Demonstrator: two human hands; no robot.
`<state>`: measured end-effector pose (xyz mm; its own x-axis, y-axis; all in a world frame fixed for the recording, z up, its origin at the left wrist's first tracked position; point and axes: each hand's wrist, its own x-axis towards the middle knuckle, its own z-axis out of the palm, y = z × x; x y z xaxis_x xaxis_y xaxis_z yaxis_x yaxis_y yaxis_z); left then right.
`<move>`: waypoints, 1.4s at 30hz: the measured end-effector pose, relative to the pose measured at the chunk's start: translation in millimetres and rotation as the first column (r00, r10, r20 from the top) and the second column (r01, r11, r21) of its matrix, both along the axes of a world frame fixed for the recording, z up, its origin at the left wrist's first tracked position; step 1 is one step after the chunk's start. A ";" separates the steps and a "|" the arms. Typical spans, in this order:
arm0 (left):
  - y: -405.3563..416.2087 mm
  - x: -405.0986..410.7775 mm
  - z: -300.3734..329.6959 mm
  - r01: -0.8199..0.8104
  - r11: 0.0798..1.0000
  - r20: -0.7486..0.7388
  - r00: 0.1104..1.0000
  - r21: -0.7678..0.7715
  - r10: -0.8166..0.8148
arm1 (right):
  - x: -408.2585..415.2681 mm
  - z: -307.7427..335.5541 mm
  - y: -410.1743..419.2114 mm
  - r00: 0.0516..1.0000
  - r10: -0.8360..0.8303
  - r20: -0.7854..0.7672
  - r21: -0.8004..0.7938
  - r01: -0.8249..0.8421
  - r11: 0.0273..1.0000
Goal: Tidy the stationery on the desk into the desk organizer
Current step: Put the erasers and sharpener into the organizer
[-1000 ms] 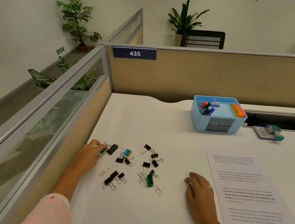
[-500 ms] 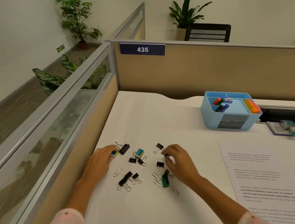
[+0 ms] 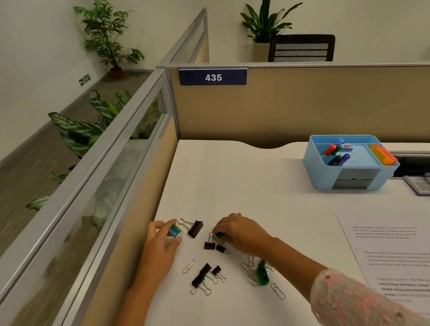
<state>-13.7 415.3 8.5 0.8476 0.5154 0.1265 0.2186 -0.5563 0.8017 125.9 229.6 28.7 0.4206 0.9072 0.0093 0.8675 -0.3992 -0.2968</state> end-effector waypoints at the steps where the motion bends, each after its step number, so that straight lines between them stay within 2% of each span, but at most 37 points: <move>1: -2.8 1.4 2.0 -0.011 0.999 0.024 1.000 -0.049 0.012 | -0.2 -0.5 -0.8 1.000 -0.026 -0.001 0.028 0.026 0.999; 4: -15.2 5.7 8.8 0.000 0.989 0.059 0.998 -0.146 0.009 | -1.5 0.4 -6.7 0.987 -0.145 -0.071 0.129 0.153 0.980; 7: -35.4 9.8 18.7 0.015 0.977 0.053 0.999 -0.213 -0.004 | -4.9 6.9 -17.4 0.923 -0.266 -0.279 0.245 0.336 0.909; 9: -53.1 14.3 27.0 0.031 0.976 0.107 0.994 -0.216 -0.007 | -8.7 14.1 -29.5 0.813 -0.303 -0.498 0.296 0.487 0.822; 12: -82.7 23.3 39.1 0.054 0.962 0.167 0.986 -0.269 -0.009 | -15.4 24.9 -55.3 0.537 -0.230 -0.812 0.246 0.671 0.699; 14: -103.6 31.1 45.6 0.052 0.935 0.157 0.988 -0.351 0.003 | -18.0 29.7 -74.1 0.427 -0.180 -0.886 0.211 0.718 0.663; 17: -140.5 44.3 52.1 0.039 0.907 0.118 0.993 -0.420 0.012 | -17.9 35.4 -105.3 0.377 -0.136 -0.916 0.227 0.768 0.599; 20: -180.9 56.8 54.1 0.022 0.826 0.075 0.997 -0.563 0.024 | -14.8 39.5 -140.8 0.426 -0.154 -0.892 0.274 0.778 0.566; 24: -238.5 74.8 56.0 0.026 0.562 0.034 0.999 -0.827 0.005 | -6.9 43.7 -187.9 0.547 -0.185 -0.816 0.370 0.741 0.560; 27: -278.1 89.0 56.1 0.002 0.394 0.010 1.000 -0.919 0.020 | 2.6 46.1 -222.6 0.614 -0.223 -0.757 0.412 0.714 0.566; 29: -301.8 97.8 56.7 -0.021 0.317 -0.012 0.999 -0.948 0.031 | 9.5 46.8 -244.9 0.637 -0.238 -0.734 0.417 0.698 0.582; 34: -355.7 117.7 63.4 -0.095 0.268 -0.079 0.994 -0.959 0.070 | 25.5 44.3 -292.5 0.773 -0.360 -0.523 0.447 0.608 0.656; 37: -386.1 125.8 67.4 -0.094 0.237 -0.069 0.992 -0.967 0.108 | 34.7 40.5 -316.2 0.813 -0.421 -0.401 0.448 0.575 0.684; 42: -424.8 136.0 69.2 -0.080 0.261 -0.048 0.991 -0.962 0.128 | 49.3 36.2 -348.7 0.867 -0.386 -0.314 0.496 0.497 0.712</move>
<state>122.3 -9.5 77.6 0.7846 0.3637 -0.5022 0.1722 0.6502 0.7400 175.2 -119.1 64.9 0.8156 0.4782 0.3256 0.5449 -0.4456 -0.7103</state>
